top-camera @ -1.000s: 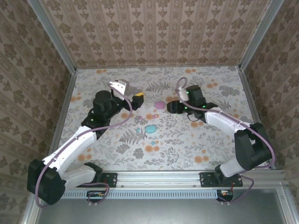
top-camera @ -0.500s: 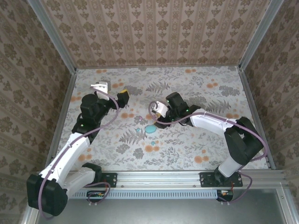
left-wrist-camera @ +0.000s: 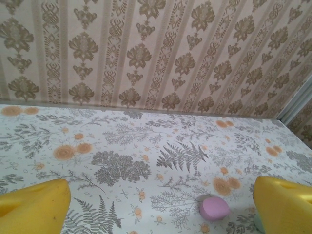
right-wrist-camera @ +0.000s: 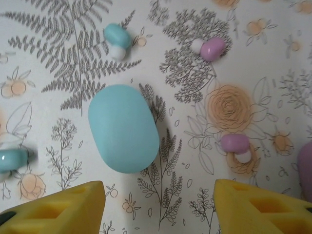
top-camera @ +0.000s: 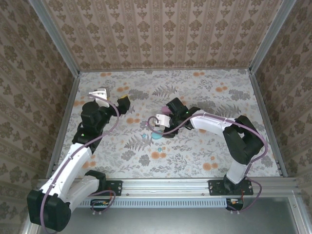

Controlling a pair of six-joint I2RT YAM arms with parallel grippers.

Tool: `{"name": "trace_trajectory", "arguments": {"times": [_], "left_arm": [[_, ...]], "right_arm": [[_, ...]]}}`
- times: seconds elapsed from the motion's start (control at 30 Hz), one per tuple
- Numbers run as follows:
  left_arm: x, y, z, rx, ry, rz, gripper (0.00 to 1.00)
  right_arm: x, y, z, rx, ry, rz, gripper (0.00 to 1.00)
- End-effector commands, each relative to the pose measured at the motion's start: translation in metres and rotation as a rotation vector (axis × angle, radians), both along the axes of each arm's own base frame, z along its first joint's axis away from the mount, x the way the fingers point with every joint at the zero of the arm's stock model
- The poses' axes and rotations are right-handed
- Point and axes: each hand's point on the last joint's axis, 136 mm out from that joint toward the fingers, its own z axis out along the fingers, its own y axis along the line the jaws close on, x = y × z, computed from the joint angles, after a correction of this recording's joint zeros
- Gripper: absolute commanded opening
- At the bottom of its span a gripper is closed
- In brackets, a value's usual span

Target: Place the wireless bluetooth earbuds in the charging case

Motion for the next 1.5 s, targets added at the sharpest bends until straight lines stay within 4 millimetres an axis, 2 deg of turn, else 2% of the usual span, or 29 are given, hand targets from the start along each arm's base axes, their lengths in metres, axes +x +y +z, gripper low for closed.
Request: {"name": "trace_trajectory", "arguments": {"times": [0.0, 0.53, 0.8, 1.37, 1.47], "left_arm": [[-0.002, 0.009, -0.002, -0.003, 0.004, 0.031, 0.97], [-0.001, 0.016, -0.007, -0.012, 0.010, 0.040, 0.97], [-0.002, 0.021, -0.006, -0.017, 0.006, 0.051, 0.97], [-0.003, 0.022, -0.007, -0.037, 0.015, 0.052, 0.97], [-0.003, 0.022, -0.007, -0.037, 0.015, 0.054, 0.97]], "right_arm": [[-0.008, 0.010, 0.000, 0.002, 0.026, 0.115, 0.62], [-0.006, 0.028, -0.029, -0.105, 0.048, 0.239, 0.63], [-0.013, 0.034, -0.039, -0.121, 0.083, 0.270, 0.63], [-0.007, 0.040, -0.049, -0.102, 0.090, 0.211, 0.55], [-0.007, 0.041, -0.051, -0.101, 0.098, 0.202, 0.51]]}}
